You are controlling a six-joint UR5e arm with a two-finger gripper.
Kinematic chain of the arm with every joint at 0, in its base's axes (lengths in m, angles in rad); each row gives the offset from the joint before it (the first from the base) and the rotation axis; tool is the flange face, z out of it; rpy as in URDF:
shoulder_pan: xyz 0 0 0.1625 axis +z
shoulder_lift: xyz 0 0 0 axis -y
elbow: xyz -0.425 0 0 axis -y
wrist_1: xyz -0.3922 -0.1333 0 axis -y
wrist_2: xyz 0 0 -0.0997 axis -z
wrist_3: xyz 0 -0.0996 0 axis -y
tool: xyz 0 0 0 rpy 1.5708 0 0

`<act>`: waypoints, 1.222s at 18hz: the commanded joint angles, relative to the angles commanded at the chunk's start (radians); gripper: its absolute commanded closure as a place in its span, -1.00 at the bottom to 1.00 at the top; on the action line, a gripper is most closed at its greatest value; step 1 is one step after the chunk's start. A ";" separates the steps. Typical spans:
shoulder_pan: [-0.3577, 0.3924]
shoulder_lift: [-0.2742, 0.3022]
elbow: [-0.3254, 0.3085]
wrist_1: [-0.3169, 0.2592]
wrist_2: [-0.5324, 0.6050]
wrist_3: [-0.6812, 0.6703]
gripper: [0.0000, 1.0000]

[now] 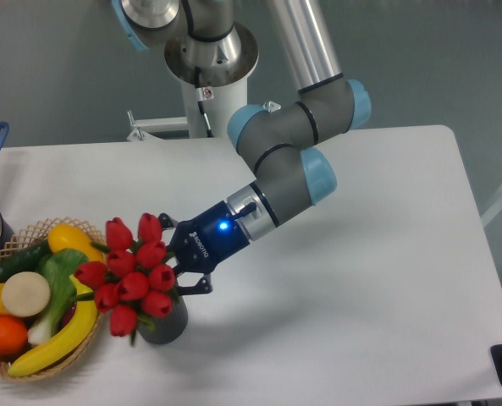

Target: Insert the flowers into the vase

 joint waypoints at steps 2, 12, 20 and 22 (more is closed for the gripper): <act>0.017 0.003 -0.020 0.000 0.009 0.000 -0.81; 0.081 0.051 -0.072 0.000 0.074 -0.006 -1.00; 0.242 0.133 -0.083 -0.005 0.184 -0.008 -1.00; 0.279 0.152 -0.086 -0.005 0.276 -0.006 -1.00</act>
